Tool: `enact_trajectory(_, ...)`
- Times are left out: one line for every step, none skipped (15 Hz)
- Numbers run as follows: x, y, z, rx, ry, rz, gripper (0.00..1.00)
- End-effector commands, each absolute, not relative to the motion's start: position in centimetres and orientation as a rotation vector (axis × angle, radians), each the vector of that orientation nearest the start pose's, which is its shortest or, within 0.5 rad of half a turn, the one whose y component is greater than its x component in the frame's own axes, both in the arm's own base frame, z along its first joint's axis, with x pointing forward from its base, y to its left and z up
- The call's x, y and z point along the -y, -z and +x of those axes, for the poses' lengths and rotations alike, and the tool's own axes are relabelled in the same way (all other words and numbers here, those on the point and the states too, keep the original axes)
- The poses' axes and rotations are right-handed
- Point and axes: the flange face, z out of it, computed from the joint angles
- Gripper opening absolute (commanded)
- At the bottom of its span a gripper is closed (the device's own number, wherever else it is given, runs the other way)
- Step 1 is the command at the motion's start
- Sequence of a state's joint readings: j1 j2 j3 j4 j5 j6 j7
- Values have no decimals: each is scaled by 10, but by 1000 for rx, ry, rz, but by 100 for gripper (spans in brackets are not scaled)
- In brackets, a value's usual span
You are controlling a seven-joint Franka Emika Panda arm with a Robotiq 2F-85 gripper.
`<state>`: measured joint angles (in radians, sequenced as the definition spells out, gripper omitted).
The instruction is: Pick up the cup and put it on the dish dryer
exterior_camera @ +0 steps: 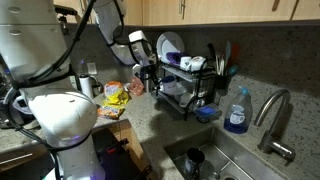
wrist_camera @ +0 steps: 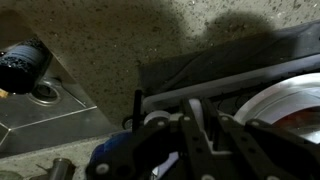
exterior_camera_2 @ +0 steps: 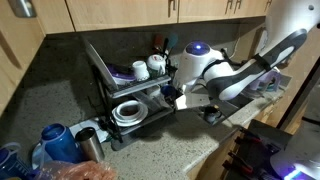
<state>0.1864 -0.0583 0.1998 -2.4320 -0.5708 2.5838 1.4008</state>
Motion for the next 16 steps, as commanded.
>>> enact_trajectory(-199,-348,466,-857,717,-3021,4)
enact_trajectory(-200,-348,469,-847,731,-3027,4)
enact_trajectory(-202,-348,474,-826,745,-3037,4)
enact_trajectory(-203,-347,478,-807,757,-3048,4)
enact_trajectory(-204,-347,483,-791,770,-3056,4)
enact_trajectory(-204,-346,488,-777,774,-3065,4)
enact_trajectory(-203,-344,492,-769,773,-3075,4)
enact_trajectory(-204,-342,494,-758,759,-3079,4)
enact_trajectory(-206,-339,492,-740,729,-3081,4)
enact_trajectory(-202,-337,487,-754,728,-3075,4)
enact_trajectory(-202,-334,488,-755,719,-3079,15)
enact_trajectory(-202,-331,488,-755,713,-3083,15)
enact_trajectory(-202,-330,488,-754,710,-3084,15)
enact_trajectory(-203,-330,488,-754,709,-3085,15)
enact_trajectory(-203,-330,488,-754,709,-3085,15)
enact_trajectory(-203,-330,488,-754,709,-3084,15)
